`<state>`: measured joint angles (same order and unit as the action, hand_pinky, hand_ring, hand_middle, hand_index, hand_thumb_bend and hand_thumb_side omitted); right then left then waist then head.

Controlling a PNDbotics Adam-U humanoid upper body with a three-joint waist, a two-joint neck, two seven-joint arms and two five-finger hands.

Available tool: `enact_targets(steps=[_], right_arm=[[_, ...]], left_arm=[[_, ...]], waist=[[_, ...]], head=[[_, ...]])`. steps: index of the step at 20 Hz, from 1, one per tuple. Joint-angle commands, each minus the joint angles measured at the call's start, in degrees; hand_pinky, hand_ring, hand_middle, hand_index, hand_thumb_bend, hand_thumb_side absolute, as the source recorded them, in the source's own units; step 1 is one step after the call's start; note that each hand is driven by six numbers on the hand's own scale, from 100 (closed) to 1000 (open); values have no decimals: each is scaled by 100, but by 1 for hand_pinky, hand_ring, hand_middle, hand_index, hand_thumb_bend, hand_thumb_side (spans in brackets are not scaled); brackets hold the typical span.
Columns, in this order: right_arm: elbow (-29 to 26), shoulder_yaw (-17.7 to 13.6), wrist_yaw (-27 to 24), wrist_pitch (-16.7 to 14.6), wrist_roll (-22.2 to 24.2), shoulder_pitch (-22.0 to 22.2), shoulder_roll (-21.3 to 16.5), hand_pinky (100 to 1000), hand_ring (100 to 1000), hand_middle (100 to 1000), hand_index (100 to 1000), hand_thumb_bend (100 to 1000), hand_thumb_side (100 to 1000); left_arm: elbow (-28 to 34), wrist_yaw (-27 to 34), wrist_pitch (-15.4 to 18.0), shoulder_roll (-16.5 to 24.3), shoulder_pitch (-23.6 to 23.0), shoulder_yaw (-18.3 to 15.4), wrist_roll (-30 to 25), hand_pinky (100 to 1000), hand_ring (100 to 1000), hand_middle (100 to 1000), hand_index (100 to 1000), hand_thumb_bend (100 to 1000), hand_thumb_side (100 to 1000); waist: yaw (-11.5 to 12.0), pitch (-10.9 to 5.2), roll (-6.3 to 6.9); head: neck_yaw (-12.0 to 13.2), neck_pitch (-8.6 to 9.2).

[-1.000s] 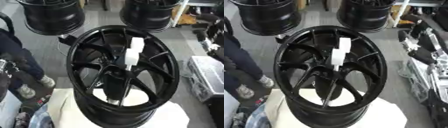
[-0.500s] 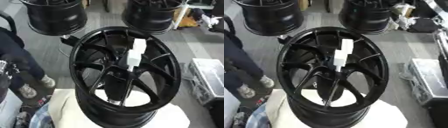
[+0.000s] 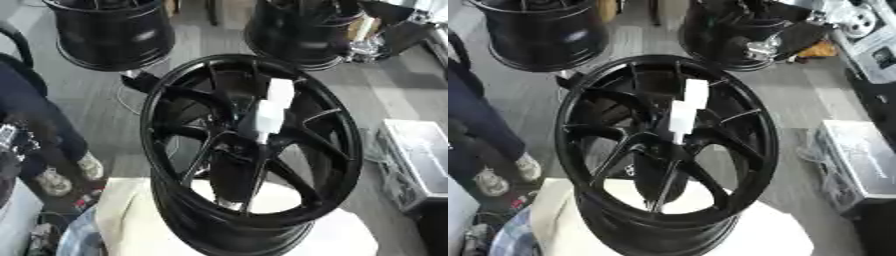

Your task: Pull the pin out of the wheel hub.

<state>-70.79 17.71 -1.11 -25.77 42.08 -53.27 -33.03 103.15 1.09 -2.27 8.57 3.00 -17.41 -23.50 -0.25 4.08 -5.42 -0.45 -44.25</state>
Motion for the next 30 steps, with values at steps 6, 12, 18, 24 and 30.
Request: enact_targets(steps=[6,12,18,24,30], right_arm=[[344,209,179,-680,964,-305,279,799,830,874,936,281,538],[545,409,380,-769,988,-323,458,803,831,873,935,278,549],[646,514,486,-840,989,-291,511,803,830,872,934,277,553],[680,597,638,-909,989,-228,515,808,832,872,934,279,556],[771,601,782,-978,989,-187,514,811,833,871,935,282,555]], left_arm=[[75,-40,8,99,29,45,-72,725,575,578,663,100,833],[75,-44,17,99,37,39,-79,725,577,579,664,100,833],[72,-47,25,102,46,42,-88,725,578,579,664,100,833],[66,-48,29,100,53,43,-93,726,579,580,664,100,832],[62,-43,37,100,61,40,-93,726,581,581,664,100,832]], waist=[[22,-100,24],[42,-78,34],[40,-66,39],[32,-63,48],[25,-57,57]], head=[[-21,13],[-23,13],[-23,13],[-21,13],[-21,13]])
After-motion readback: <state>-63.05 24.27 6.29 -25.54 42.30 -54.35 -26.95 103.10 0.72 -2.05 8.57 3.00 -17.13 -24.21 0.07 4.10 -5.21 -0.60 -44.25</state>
